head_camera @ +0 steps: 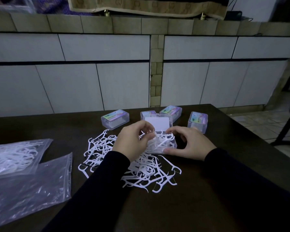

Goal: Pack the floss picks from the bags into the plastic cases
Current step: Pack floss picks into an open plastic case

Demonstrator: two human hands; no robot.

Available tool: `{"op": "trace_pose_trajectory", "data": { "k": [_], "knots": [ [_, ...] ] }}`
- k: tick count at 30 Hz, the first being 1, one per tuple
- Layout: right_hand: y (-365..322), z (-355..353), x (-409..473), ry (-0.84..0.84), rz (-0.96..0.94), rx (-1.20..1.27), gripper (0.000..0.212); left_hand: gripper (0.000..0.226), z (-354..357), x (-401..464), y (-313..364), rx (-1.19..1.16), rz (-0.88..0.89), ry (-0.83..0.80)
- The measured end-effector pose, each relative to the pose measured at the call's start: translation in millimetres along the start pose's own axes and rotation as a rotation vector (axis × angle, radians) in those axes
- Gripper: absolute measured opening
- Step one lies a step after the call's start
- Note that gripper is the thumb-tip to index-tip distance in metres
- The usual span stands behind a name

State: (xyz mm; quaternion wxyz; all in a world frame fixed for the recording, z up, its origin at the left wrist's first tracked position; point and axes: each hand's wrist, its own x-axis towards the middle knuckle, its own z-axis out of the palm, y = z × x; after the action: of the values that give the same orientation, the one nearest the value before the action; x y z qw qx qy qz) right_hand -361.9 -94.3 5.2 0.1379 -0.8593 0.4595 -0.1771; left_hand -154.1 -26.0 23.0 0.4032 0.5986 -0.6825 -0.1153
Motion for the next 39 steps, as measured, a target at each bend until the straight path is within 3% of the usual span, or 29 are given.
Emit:
{"op": "trace_pose_trajectory", "data": {
  "k": [3, 7, 10, 13, 18, 25, 30, 35, 39],
  "knots": [
    [-3, 0, -1, 0.01, -0.004, 0.028, 0.084, 0.013, 3, 0, 0, 0.0, -0.008, 0.025],
    [-7, -1, -3, 0.005, -0.007, 0.034, 0.074, 0.022, 11, 0, -2, 0.291, -0.004, 0.079],
    [-9, -2, -4, 0.009, 0.0, 0.053, 0.073, 0.031, 13, 0, -4, 0.266, -0.071, 0.146],
    [-8, -1, -3, 0.005, 0.007, 0.075, 0.073, 0.032, 11, -1, -5, 0.249, -0.144, 0.114],
    [-6, 0, -2, 0.011, 0.013, 0.077, 0.072, 0.021, 14, -4, -5, 0.272, -0.164, 0.103],
    [-8, -2, -4, 0.017, 0.012, 0.079, 0.066, 0.019, 16, -9, 7, 0.304, -0.068, 0.045],
    [-10, -3, -5, 0.02, -0.005, 0.103, 0.066, 0.027, 18, -9, 14, 0.367, 0.132, 0.143],
    [-9, -4, -6, 0.024, -0.027, 0.108, 0.067, 0.042, 14, -13, 17, 0.393, 0.194, -0.034],
    [-10, -5, -6, 0.035, -0.02, 0.117, 0.072, 0.034, 5, -14, 11, 0.315, 0.198, -0.097]
  ]
}}
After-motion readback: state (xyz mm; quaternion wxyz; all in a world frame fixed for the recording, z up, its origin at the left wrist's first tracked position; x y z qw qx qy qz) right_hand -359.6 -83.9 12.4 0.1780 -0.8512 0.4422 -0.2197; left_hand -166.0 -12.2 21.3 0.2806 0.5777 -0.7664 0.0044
